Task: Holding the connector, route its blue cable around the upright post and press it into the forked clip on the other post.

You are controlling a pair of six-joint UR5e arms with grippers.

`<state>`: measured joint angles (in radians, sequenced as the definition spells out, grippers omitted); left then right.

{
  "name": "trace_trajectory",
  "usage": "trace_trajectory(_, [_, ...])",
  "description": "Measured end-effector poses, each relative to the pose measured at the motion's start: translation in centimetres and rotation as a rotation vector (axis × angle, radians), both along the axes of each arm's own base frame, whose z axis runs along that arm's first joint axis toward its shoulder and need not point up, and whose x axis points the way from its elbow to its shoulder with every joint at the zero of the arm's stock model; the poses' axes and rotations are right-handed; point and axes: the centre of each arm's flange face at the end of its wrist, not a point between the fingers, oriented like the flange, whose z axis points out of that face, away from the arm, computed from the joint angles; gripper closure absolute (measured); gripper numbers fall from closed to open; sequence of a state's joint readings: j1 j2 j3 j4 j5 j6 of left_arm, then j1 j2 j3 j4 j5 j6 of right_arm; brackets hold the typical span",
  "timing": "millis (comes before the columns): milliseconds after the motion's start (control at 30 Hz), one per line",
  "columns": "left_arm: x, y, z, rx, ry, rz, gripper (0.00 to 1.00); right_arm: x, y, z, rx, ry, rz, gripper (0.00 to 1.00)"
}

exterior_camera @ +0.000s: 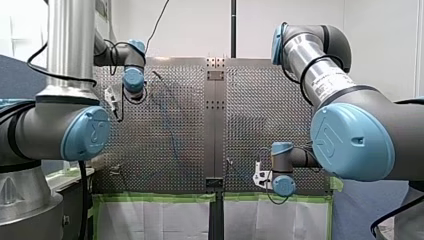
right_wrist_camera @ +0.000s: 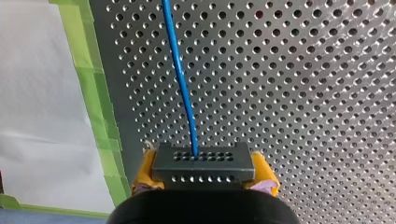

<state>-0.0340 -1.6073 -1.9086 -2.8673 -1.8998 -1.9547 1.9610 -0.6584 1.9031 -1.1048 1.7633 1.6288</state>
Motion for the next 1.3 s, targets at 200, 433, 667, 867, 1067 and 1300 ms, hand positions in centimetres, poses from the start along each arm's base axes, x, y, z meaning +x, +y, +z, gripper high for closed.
trace_trajectory(200, [-0.4,0.8,4.0,0.005,-0.042,0.017,0.00,0.1,0.0,0.0,0.001,-0.004,0.006,1.00])
trace_trajectory(433, [-1.3,1.6,9.9,0.046,-0.099,0.020,0.00,0.4,0.1,0.0,0.005,-0.010,0.023,1.00])
trace_trajectory(667, [-2.8,2.1,15.4,0.102,-0.148,0.011,0.00,0.5,0.1,-0.1,0.015,-0.004,0.027,1.00])
trace_trajectory(867, [-4.8,0.8,19.6,0.098,-0.204,-0.053,0.00,0.6,0.2,-0.1,0.017,-0.001,0.031,1.00])
trace_trajectory(1067, [-6.2,-0.6,22.2,0.091,-0.228,-0.124,0.00,0.8,0.4,-0.1,0.018,0.001,0.035,1.00])
trace_trajectory(1300, [-5.0,-2.1,19.9,0.108,-0.124,-0.209,0.00,0.8,0.4,-0.2,0.017,0.001,0.035,1.00])
